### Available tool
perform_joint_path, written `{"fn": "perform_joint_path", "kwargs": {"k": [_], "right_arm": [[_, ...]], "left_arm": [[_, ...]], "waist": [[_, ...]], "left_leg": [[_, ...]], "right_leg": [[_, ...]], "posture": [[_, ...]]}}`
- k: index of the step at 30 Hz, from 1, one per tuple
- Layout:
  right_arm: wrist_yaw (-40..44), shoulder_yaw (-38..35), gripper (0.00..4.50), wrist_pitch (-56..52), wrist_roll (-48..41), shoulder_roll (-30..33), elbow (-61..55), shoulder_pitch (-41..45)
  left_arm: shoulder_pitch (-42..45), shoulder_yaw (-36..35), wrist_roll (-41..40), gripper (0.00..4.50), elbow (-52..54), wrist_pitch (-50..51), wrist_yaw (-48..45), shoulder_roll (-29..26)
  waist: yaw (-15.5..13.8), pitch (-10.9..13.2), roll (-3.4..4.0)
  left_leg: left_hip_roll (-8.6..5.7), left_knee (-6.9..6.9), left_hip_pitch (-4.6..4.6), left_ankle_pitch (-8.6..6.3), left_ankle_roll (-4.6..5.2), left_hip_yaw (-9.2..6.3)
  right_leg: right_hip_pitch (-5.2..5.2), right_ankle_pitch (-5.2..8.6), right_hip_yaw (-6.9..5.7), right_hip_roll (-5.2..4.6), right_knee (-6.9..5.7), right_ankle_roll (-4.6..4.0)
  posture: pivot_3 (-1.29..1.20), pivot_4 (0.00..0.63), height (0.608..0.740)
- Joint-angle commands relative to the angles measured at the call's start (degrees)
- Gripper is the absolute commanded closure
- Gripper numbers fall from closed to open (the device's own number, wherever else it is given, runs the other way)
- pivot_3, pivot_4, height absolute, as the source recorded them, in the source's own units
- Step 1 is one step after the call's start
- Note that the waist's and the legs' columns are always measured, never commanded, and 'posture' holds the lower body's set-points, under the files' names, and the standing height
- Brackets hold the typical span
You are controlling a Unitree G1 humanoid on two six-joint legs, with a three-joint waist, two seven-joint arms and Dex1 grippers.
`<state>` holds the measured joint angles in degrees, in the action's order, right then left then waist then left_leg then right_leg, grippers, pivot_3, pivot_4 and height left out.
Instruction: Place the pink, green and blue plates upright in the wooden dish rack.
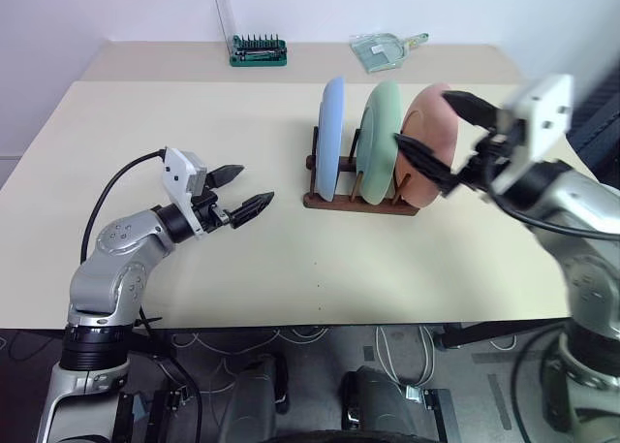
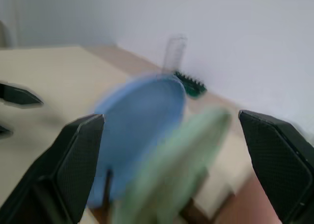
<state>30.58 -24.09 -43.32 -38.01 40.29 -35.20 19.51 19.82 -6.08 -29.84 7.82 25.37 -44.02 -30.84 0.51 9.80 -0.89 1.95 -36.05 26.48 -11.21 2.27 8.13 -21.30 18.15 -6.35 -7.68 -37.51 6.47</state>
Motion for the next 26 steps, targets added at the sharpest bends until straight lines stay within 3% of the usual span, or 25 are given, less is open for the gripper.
{"fn": "perform_joint_path", "kwargs": {"k": [1, 4, 7, 17, 26], "right_arm": [[4.4, -7.3, 0.04, 0.4, -4.7, 2.9, -3.8, -5.1], [12.5, -12.5, 0.04, 1.7, -2.9, 4.7, -4.8, -22.1], [13.5, -10.8, 0.04, 5.6, 1.4, 4.3, -2.8, -30.1], [13.8, -2.3, 0.04, 16.9, 9.3, 1.2, 9.0, -30.2], [14.8, 0.2, 0.04, 19.7, 9.7, 1.2, 14.1, -27.3]], "left_arm": [[0.7, -0.9, 0.8, 0.0, -1.1, -2.6, -1.6, -0.7], [-0.3, -0.7, 3.3, 0.0, -5.2, -5.3, -3.4, -2.3], [-1.8, -0.1, 5.7, 0.0, -8.3, -8.4, -5.2, -3.8], [-4.4, -1.9, 7.8, 0.0, -11.1, -11.6, -5.8, -5.1], [-8.0, -2.5, 7.1, 0.0, -6.3, -9.8, -4.0, -4.6]], "waist": [[0.2, 0.0, 0.02], [-0.1, 0.0, -0.03], [0.1, 0.0, 0.11], [0.1, 0.0, 0.13], [0.1, 0.0, 0.15]], "left_leg": [[0.01, -0.01, -0.01, 0.0, 0.0, 0.0], [0.05, 0.03, -0.06, -0.02, 0.02, -0.07], [0.0, 0.0, -0.05, -0.08, 0.13, -0.05], [0.09, -0.06, -0.09, -0.11, 0.09, -0.04], [0.09, -0.06, -0.1, -0.11, 0.11, -0.04]], "right_leg": [[0.01, 0.0, 0.0, 0.0, 0.0, 0.0], [0.12, -0.01, -0.06, 0.02, 0.09, -0.02], [0.17, -0.02, -0.07, -0.03, 0.2, -0.01], [-0.04, -0.14, -0.04, -0.03, 0.3, -0.09], [0.0, -0.14, -0.04, -0.03, 0.27, -0.08]], "posture": [[0.0, 0.15, 0.736], [0.0, 0.15, 0.736], [0.0, 0.15, 0.736], [0.0, 0.15, 0.736], [0.0, 0.15, 0.736]]}}
